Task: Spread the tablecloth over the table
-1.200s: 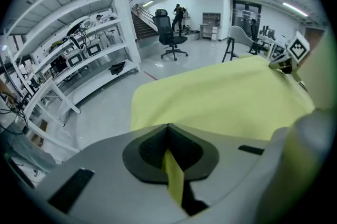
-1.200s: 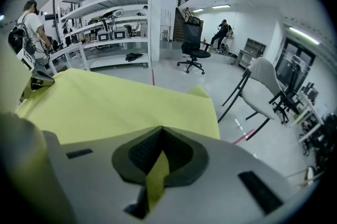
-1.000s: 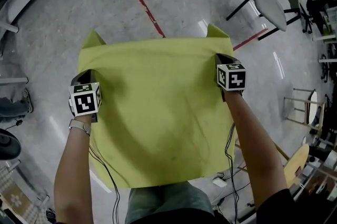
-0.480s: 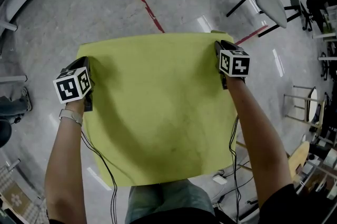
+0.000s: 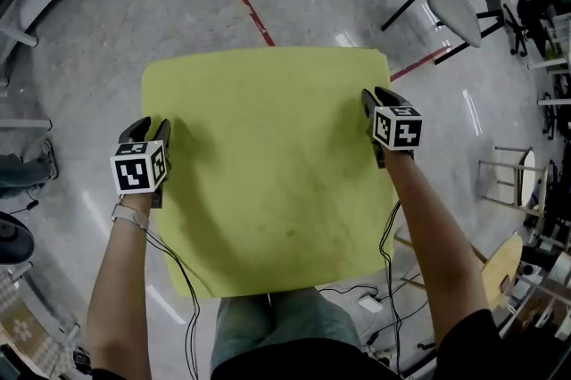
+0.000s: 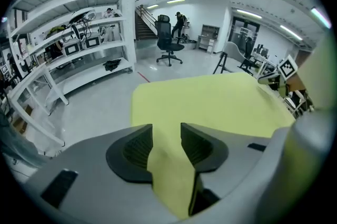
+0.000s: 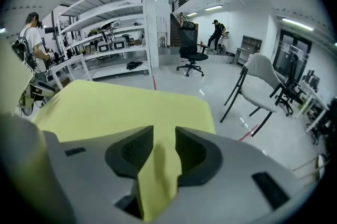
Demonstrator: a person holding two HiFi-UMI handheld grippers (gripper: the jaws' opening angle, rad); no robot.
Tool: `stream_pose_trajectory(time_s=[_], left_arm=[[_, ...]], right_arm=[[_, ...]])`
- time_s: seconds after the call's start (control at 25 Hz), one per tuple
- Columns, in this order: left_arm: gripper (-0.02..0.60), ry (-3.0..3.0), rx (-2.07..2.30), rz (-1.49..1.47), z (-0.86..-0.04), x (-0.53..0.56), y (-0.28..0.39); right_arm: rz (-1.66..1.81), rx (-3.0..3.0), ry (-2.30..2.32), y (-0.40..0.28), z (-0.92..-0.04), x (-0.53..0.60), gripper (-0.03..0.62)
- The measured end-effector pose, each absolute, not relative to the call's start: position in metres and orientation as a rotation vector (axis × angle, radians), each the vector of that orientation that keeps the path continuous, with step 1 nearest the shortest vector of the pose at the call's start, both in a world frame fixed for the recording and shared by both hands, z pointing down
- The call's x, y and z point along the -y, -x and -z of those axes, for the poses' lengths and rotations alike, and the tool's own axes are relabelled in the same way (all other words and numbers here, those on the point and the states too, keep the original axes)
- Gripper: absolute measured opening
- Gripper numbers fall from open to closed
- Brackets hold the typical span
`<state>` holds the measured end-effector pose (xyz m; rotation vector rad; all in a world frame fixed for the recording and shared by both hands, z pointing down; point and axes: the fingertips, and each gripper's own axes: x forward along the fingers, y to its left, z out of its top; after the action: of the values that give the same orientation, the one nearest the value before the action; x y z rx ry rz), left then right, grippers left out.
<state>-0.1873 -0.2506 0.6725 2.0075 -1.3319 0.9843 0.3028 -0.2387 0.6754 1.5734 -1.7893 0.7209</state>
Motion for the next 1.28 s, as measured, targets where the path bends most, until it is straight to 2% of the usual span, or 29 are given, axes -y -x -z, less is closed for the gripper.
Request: stream_pose_trajectory(time_s=[0.32, 0.68, 1.28], left_arm=[[0.164, -2.017, 1.243, -1.154, -0.684, 0.134, 0.185], [0.166, -1.982, 1.19, -1.204, -0.698, 0.034, 0.178], [0.166, -1.984, 1.171, -1.14, -0.703, -0.09, 0.193]], right_arm=[[-0.725, 1.79, -1.408, -0.279, -0.692, 0.131, 0.132], [-0.752, 1.805, -1.365, -0.268, -0.699, 0.037, 0.132], [-0.83, 1.747, -1.34, -0.256, -0.702, -0.123, 0.132]])
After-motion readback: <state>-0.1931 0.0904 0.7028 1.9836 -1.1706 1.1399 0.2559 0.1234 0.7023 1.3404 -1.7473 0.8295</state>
